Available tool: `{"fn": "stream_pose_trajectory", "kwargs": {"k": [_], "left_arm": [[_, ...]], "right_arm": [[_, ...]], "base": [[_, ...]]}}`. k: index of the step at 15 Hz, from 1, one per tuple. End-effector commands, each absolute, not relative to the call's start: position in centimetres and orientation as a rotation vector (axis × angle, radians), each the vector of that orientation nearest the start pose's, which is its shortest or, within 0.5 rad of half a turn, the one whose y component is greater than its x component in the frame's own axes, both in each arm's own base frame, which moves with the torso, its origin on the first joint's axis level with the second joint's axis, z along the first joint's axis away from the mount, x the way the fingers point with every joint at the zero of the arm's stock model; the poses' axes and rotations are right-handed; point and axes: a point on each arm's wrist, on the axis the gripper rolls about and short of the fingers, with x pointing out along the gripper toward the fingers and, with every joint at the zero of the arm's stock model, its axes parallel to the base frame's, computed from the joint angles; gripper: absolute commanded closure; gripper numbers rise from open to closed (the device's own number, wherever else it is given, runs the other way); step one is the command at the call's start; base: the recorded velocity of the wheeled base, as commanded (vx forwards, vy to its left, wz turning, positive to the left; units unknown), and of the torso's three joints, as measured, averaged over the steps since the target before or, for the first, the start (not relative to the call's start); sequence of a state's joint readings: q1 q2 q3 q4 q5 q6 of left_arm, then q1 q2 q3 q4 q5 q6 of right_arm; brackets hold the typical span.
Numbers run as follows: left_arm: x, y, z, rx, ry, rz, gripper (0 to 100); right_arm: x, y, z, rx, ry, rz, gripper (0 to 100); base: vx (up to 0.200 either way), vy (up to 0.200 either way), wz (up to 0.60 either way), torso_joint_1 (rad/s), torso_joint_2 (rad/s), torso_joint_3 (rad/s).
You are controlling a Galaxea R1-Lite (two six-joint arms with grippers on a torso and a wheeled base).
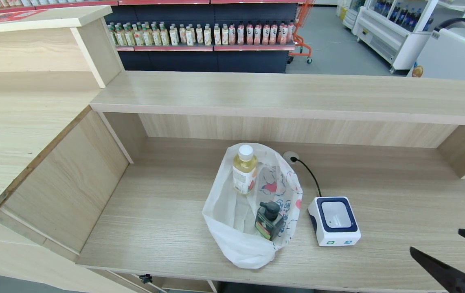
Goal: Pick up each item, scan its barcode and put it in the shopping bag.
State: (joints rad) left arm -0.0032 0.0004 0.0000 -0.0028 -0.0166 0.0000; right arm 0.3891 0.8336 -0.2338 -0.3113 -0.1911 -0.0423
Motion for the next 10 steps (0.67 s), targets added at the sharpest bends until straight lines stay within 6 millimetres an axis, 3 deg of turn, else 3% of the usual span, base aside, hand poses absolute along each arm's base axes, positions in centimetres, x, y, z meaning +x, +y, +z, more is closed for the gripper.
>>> {"fn": "stream_pose_trajectory", "kwargs": {"k": [1, 5, 10], "left_arm": [[-2.3, 0.0, 7.6, 0.000, -0.002, -0.020, 0], [-2.3, 0.0, 7.6, 0.000, -0.002, -0.020, 0], [-2.3, 0.0, 7.6, 0.000, -0.002, -0.020, 0]], "right_arm": [[3.7, 0.5, 13.2, -0.080, 0.186, 0.116, 0], [-0.8, 0.1, 8.1, -0.128, 0.148, 0.114, 0], [-2.3, 0.2, 7.6, -0.120, 0.010, 0.091, 0]], "base": [[0.000, 0.000, 0.00, 0.000, 0.00, 0.000], [0.000, 0.000, 0.00, 0.000, 0.00, 0.000], [0.000, 0.000, 0.00, 0.000, 0.00, 0.000]]}}
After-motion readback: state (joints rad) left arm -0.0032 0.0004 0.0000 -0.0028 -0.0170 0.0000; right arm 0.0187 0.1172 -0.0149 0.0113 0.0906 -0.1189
